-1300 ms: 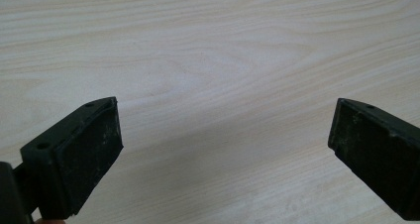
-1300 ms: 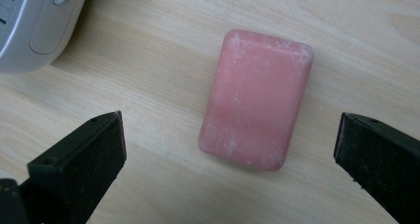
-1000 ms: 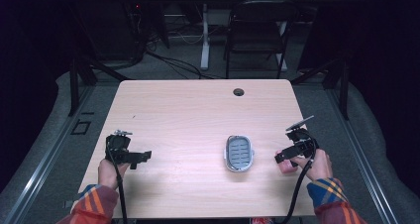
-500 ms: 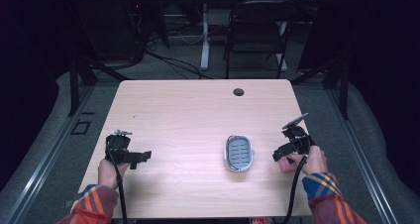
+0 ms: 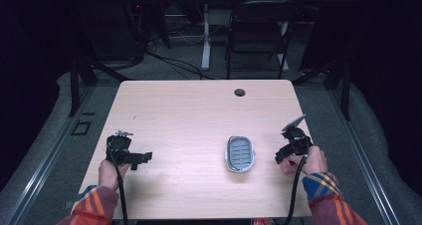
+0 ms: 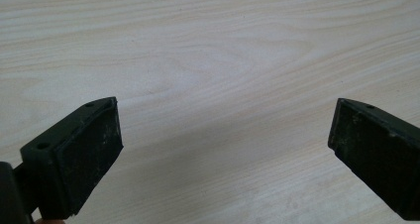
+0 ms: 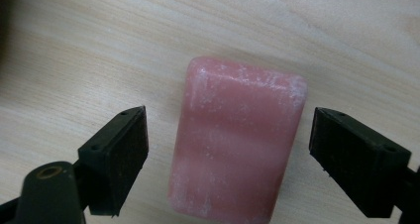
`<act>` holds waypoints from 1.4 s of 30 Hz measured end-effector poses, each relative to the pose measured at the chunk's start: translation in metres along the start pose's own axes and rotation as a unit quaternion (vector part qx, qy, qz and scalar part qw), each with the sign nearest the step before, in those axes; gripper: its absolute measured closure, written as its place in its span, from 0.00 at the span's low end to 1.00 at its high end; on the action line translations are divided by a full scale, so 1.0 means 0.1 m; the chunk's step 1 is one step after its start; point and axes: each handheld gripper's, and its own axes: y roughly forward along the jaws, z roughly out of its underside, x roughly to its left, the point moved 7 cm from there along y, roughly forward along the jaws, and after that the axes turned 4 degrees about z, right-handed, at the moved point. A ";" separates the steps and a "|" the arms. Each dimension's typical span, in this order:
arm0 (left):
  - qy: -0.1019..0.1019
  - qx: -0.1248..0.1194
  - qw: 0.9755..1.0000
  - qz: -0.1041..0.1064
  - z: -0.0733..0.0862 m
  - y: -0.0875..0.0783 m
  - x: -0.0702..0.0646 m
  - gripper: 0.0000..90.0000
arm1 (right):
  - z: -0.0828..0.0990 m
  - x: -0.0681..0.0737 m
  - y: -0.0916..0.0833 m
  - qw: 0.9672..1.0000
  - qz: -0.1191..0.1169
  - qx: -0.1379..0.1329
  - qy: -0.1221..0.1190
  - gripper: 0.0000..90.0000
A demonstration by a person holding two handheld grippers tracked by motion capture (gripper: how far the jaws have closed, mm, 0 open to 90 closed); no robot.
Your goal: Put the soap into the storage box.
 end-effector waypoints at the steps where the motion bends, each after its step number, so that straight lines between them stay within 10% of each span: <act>1: 0.000 0.001 1.000 0.001 0.00 0.00 0.00 0.00 | 0.00 0.00 0.01 1.000 0.001 -0.001 0.000 0.19; 42: 0.004 0.005 1.000 -0.005 0.01 0.00 0.01 0.00 | 0.03 -0.01 0.11 0.999 0.025 0.029 0.003 0.40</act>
